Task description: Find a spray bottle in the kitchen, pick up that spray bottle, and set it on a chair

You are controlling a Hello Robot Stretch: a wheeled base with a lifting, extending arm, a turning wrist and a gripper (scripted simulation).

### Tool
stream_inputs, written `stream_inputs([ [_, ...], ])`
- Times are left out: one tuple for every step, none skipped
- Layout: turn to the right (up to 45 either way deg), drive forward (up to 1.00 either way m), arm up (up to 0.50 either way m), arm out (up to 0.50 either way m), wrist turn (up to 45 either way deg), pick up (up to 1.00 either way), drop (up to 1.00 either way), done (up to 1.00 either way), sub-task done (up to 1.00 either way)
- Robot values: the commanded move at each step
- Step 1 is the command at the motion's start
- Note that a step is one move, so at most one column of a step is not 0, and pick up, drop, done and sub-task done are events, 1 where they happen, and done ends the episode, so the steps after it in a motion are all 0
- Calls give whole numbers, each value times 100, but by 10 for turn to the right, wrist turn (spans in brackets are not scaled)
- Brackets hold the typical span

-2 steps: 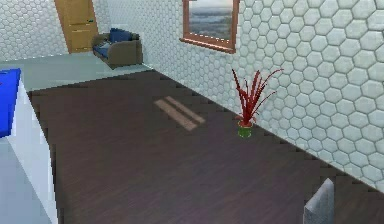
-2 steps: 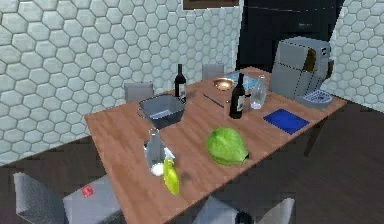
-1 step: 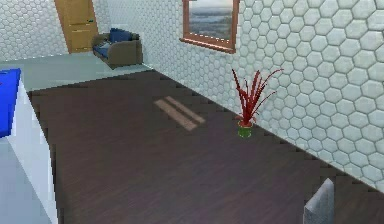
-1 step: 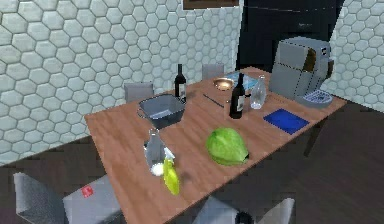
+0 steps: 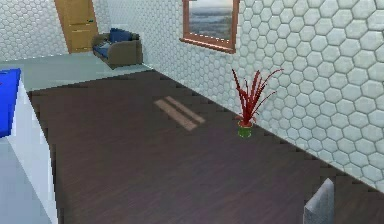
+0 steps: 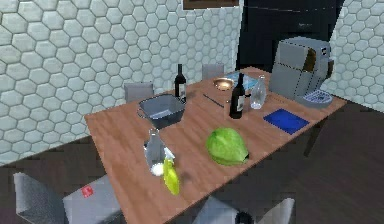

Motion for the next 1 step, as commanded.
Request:
stream_inputs([
  [0, 0, 0, 24, 0, 0, 0, 0, 0],
])
